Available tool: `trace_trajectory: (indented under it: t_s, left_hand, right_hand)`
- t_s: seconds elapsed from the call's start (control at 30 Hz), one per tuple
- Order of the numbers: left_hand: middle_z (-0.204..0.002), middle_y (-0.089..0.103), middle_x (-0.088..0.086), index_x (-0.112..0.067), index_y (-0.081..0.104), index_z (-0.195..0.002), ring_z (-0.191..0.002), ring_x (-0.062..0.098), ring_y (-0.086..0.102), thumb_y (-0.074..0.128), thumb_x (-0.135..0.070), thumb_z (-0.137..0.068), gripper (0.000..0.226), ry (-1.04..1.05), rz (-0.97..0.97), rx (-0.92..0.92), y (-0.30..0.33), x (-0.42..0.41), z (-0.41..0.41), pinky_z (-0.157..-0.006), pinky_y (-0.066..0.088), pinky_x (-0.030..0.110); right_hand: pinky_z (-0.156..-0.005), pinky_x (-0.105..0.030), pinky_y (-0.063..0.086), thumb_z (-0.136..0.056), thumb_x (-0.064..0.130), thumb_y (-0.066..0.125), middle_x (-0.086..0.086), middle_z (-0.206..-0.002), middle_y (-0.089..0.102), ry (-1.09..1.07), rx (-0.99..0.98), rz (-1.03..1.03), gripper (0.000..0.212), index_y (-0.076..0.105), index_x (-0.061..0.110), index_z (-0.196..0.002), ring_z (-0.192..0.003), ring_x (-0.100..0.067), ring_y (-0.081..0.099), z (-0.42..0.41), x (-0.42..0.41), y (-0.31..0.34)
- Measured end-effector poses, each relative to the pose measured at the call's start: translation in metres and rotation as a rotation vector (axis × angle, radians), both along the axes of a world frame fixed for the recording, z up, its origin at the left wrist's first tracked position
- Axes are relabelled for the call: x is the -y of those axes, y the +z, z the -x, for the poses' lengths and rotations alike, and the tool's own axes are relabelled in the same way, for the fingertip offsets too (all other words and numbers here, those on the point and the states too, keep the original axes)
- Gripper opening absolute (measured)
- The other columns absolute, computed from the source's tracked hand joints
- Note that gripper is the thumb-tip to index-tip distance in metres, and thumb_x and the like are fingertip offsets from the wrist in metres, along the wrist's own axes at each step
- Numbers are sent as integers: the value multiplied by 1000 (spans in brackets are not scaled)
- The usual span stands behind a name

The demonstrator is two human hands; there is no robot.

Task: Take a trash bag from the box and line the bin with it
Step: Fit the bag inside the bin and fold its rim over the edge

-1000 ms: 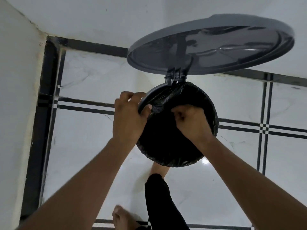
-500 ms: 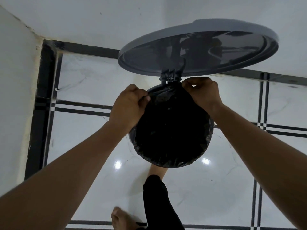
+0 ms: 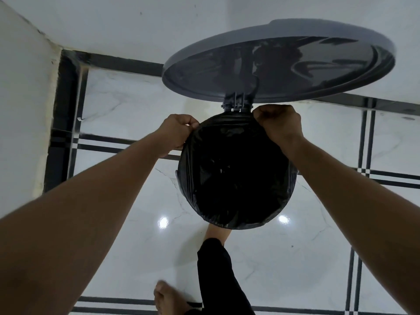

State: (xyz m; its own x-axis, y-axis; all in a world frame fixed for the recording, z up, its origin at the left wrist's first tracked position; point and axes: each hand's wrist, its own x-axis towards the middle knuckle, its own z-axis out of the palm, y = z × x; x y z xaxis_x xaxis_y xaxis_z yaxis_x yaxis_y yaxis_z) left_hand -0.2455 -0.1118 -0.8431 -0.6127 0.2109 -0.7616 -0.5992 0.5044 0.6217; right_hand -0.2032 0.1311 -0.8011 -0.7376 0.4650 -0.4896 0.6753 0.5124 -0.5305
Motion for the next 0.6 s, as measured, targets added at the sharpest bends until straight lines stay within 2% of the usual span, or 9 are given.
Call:
trace_trajectory:
  t_s: [0.1, 0.17, 0.23, 0.33, 0.4, 0.43, 0.5, 0.53, 0.6]
  left_hand:
    - [-73, 65, 3, -10, 74, -94, -63, 14, 58, 57, -5, -100, 18, 1, 48, -125, -3, -2, -9, -55, 53, 20]
    - [-68, 70, -3, -9, 76, -96, -60, 11, 62, 60, 1, -97, 19, 66, 11, -129, -3, 2, -15, -52, 54, 18]
    - [-67, 70, -2, -8, 76, -96, -60, 10, 63, 66, 3, -95, 15, 140, -32, -112, -3, 12, -18, -57, 56, 22]
    - [-86, 74, 14, -6, 77, -99, -77, 25, 65, 73, -8, -93, 8, 262, -76, -36, -1, 27, -26, -74, 60, 33]
    - [-94, 76, 13, -8, 76, -104, -86, 24, 70, 70, -15, -97, 12, 395, -88, -25, 6, 33, -46, -76, 61, 30]
    - [-94, 77, 8, -13, 77, -104, -88, 20, 71, 70, -19, -97, 12, 455, -38, -82, 11, 36, -60, -77, 60, 30]
    - [-89, 76, -7, -29, 80, -96, -92, 14, 70, 72, -35, -91, 11, 532, 135, -199, 21, 40, -95, -90, 58, 38]
    - [-86, 76, -11, -32, 79, -91, -94, 15, 71, 73, -44, -86, 14, 565, 200, -200, 27, 41, -114, -94, 58, 44]
    - [-80, 76, -10, -29, 75, -84, -93, 20, 73, 76, -56, -79, 28, 652, 252, -87, 36, 36, -147, -95, 58, 49]
  right_hand:
    - [-91, -27, 55, -88, 30, 63, -2, -96, 78, -54, 12, 73, 20, 81, 21, -93, -98, -20, 71, 0, -3, -4]
    - [-97, -35, 57, -84, 31, 71, 2, -93, 80, -76, 28, 175, 12, 81, 26, -87, -97, -17, 74, 0, -9, -8]
    - [-98, -38, 58, -83, 31, 80, 3, -95, 81, -111, 40, 329, 10, 83, 26, -91, -97, -16, 76, 1, -16, -7]
    - [-94, -32, 59, -92, 21, 72, 2, -108, 79, -203, -24, 501, 18, 81, 16, -107, -105, -18, 74, -3, -31, -1]
    - [-94, -29, 54, -91, 22, 65, 7, -111, 78, -248, -131, 412, 25, 80, 18, -111, -111, -14, 71, -16, -39, 2]
    - [-99, -31, 52, -89, 26, 64, 10, -110, 78, -279, -189, 344, 27, 80, 21, -111, -111, -11, 70, -28, -41, 2]
    - [-109, -36, 49, -92, 29, 63, 13, -116, 76, -318, -269, 250, 29, 78, 25, -116, -114, -5, 67, -61, -38, 1]
    - [-112, -35, 47, -95, 30, 62, 14, -124, 73, -302, -282, 217, 31, 74, 29, -123, -120, -5, 65, -80, -34, -1]
    - [-114, -33, 44, -100, 36, 59, 16, -142, 61, -230, -264, 174, 39, 61, 37, -140, -134, -7, 55, -113, -26, -5]
